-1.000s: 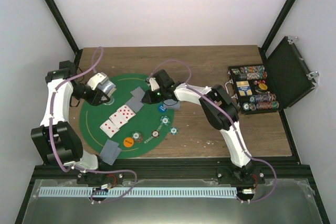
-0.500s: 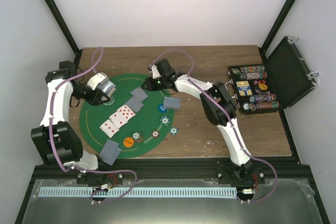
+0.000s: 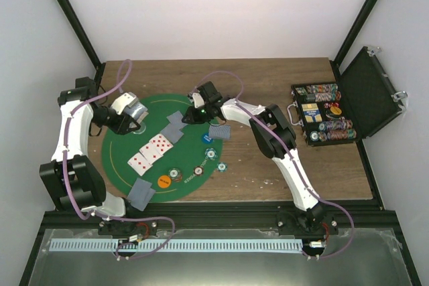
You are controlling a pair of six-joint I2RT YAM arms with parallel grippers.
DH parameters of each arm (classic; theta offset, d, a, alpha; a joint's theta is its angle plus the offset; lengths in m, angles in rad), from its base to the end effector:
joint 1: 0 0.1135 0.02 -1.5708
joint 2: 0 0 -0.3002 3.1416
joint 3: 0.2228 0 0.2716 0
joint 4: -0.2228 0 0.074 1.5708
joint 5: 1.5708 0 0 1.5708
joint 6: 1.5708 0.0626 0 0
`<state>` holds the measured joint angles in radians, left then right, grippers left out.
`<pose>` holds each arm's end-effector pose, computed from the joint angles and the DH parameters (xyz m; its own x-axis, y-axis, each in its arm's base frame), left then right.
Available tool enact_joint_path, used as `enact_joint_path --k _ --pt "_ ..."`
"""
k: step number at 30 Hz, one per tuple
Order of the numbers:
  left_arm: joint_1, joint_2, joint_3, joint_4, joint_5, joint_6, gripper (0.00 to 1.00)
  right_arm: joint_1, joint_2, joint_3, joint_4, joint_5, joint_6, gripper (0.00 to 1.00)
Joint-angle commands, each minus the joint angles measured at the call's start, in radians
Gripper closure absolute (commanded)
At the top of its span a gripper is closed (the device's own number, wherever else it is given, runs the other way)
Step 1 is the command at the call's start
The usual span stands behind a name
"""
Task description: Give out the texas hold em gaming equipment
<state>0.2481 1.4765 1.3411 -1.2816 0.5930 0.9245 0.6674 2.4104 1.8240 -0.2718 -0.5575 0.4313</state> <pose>0.2816 0.0352 0.3116 -0.6732 0.5124 -0.5331 0.6921 0.6905 -0.2103 0.4354 0.3853 0.1212 -0.8730 -0.2363 -0.4266 -0.4755 0.6068 0.6370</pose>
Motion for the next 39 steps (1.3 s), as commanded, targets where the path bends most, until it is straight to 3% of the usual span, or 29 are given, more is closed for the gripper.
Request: enact_joint_path --k 1,11,19,26,39 --pt "0.005 0.004 0.016 -0.007 0.028 0.023 0.60 0.002 0.025 0.050 -0.001 -0.056 0.016 0.80" --pt "0.005 -0.004 0.013 -0.009 0.025 0.025 0.59 -0.023 0.013 0.030 0.039 -0.070 0.035 0.99" --pt "0.005 -0.005 0.015 -0.013 0.022 0.028 0.60 -0.062 -0.055 0.046 0.010 -0.137 -0.117 0.99" --pt "0.005 -0.013 0.010 -0.019 0.020 0.035 0.59 -0.069 -0.021 0.154 -0.220 -0.210 -0.419 0.99" --pt "0.005 -0.002 0.022 -0.022 0.019 0.036 0.59 -0.064 0.094 0.285 -0.440 -0.057 -0.619 0.99"
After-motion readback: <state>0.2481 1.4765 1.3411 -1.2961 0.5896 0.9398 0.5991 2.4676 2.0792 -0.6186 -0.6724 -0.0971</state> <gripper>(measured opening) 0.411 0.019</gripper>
